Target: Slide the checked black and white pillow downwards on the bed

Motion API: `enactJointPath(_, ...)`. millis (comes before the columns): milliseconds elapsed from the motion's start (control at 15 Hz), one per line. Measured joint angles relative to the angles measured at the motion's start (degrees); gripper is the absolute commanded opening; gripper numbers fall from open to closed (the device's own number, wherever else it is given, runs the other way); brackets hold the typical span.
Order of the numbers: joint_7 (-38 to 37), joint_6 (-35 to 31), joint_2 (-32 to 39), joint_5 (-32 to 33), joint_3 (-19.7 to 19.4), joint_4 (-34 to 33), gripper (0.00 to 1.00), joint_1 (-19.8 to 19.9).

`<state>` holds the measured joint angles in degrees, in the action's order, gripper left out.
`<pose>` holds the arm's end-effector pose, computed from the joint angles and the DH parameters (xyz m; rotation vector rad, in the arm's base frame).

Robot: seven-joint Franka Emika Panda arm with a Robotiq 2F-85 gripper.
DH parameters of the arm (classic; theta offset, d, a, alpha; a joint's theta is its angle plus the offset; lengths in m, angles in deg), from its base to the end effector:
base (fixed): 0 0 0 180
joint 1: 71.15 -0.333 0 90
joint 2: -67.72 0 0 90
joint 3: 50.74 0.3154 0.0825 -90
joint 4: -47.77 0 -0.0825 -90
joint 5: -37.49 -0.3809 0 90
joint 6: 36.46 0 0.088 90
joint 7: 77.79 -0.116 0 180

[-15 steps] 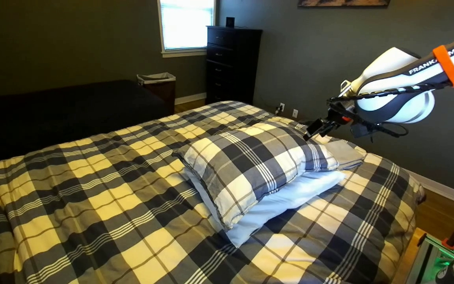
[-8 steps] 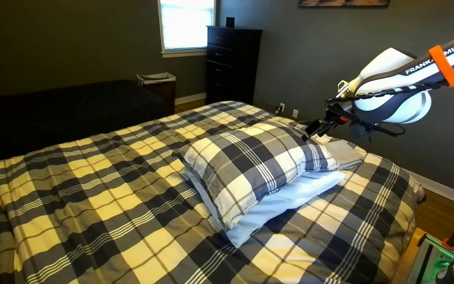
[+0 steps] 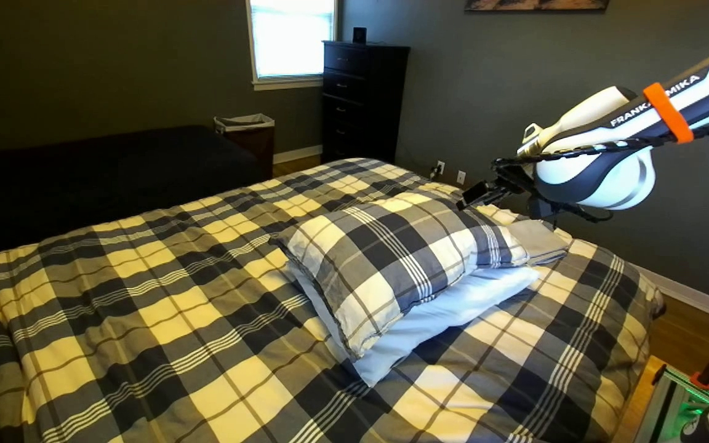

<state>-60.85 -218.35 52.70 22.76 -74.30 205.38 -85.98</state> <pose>0.4269 -0.0865 0.3590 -2.9305 0.2051 -1.0204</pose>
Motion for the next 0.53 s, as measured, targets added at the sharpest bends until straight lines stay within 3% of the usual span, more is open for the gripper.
enactJointPath(533,-4.8,3.7,6.9,-11.8,-8.5,-3.7,1.0,-11.5)
